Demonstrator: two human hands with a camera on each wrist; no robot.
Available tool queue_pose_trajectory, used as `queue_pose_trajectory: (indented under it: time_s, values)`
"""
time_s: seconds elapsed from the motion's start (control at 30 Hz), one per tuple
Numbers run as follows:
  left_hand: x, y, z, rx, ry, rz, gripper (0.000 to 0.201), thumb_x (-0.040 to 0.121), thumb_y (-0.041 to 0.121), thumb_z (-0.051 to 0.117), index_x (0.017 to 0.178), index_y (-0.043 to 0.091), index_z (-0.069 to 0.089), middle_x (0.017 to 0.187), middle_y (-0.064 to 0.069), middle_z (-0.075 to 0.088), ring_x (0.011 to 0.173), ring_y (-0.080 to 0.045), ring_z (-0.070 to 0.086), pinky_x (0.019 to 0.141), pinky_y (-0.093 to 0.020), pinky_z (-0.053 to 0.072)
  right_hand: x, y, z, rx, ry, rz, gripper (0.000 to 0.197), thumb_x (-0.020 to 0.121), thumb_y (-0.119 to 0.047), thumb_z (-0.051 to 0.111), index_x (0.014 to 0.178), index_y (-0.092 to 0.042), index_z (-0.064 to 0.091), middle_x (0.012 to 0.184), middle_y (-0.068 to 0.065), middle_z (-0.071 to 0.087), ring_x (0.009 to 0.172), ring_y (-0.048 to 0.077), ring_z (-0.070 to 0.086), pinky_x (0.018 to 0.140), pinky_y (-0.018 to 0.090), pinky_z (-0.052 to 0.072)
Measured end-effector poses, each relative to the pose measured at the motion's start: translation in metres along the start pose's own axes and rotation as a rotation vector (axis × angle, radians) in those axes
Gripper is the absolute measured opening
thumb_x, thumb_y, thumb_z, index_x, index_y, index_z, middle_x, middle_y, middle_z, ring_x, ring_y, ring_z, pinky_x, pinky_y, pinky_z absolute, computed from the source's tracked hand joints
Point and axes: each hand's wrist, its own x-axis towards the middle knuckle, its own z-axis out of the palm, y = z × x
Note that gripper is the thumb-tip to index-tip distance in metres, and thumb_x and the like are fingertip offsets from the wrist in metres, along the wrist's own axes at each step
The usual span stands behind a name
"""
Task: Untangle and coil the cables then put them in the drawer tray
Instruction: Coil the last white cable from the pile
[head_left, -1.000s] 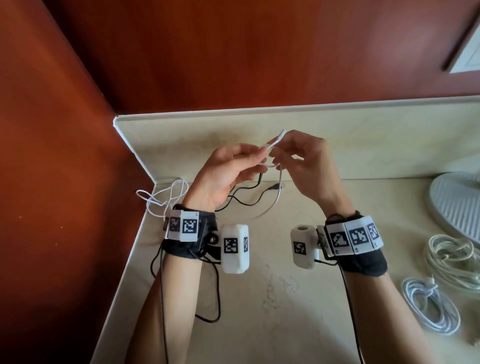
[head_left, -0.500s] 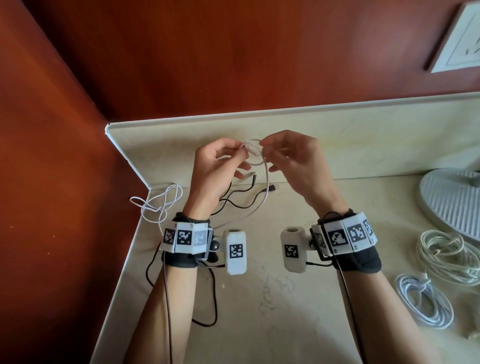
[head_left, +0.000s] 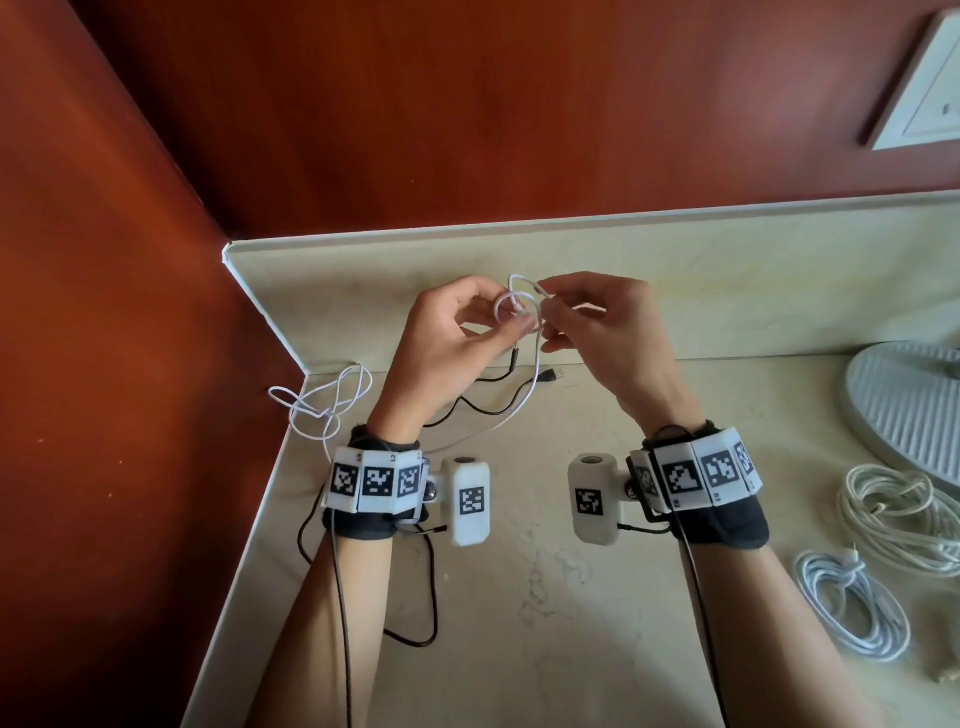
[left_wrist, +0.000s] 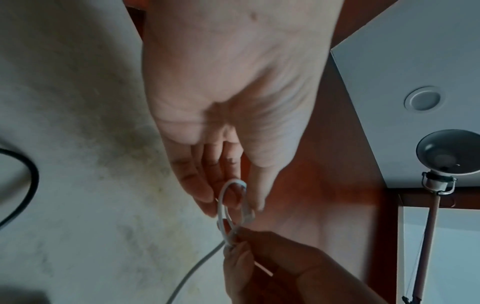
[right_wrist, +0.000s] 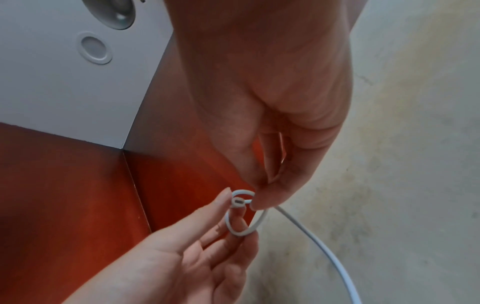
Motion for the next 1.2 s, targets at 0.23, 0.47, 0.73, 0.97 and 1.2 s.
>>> queue_pose_trajectory:
  time_s: [0.23, 0.47, 0.73, 0.97, 1.2]
  values:
    - [0.003, -0.006, -0.004, 0.106, 0.154, 0.035, 0.006, 0.092, 0.019, 0.075, 0.094, 0.014, 0.075, 0.081, -0.002, 0.075, 0.078, -0.022, 0.072, 0.062, -0.029, 0.053, -0.003, -0.007, 0.007, 0.144, -0.086, 0.105, 0.009, 0.093, 0.006, 0.060, 0.096, 0.000, 0.065, 0.078, 0.011, 0.068, 0.065, 0.020, 0.070, 0.066, 0.035, 0.061]
    - [-0.001, -0.003, -0.002, 0.223, 0.321, 0.044, 0.016, 0.091, 0.035, 0.077, 0.093, 0.019, 0.075, 0.053, -0.005, 0.062, 0.052, -0.026, 0.063, 0.059, -0.039, 0.052, -0.011, -0.012, 0.012, 0.133, -0.324, 0.014, 0.032, 0.107, -0.026, 0.057, 0.087, -0.002, 0.061, 0.077, 0.014, 0.067, 0.064, 0.025, 0.063, 0.057, 0.033, 0.053]
    - [0.001, 0.002, -0.022, -0.171, 0.394, -0.265, 0.016, 0.102, 0.006, 0.054, 0.099, 0.005, 0.070, 0.064, -0.001, 0.071, 0.041, -0.015, 0.052, 0.038, -0.023, 0.030, -0.004, -0.005, 0.012, 0.577, -0.114, 0.112, 0.025, 0.111, -0.013, 0.045, 0.096, 0.000, 0.061, 0.097, 0.021, 0.075, 0.076, 0.022, 0.073, 0.073, 0.028, 0.060]
    - [0.003, 0.006, -0.041, -0.770, 0.402, -0.520, 0.015, 0.102, 0.010, 0.051, 0.096, 0.010, 0.064, 0.063, 0.004, 0.060, 0.050, -0.011, 0.054, 0.041, -0.020, 0.031, -0.003, 0.006, 0.015, 0.226, 0.014, 0.172, 0.026, 0.107, -0.011, 0.052, 0.091, -0.003, 0.071, 0.070, 0.007, 0.067, 0.056, 0.016, 0.057, 0.056, 0.026, 0.050]
    - [-0.008, 0.006, -0.050, -0.846, 0.602, -0.437, 0.011, 0.097, 0.011, 0.054, 0.091, 0.015, 0.061, 0.082, 0.003, 0.066, 0.050, -0.008, 0.041, 0.043, -0.019, 0.027, 0.001, 0.023, 0.012, -0.492, -0.007, 0.292, 0.035, 0.094, -0.016, 0.052, 0.075, 0.007, 0.069, 0.064, 0.018, 0.068, 0.051, 0.019, 0.055, 0.052, 0.030, 0.040]
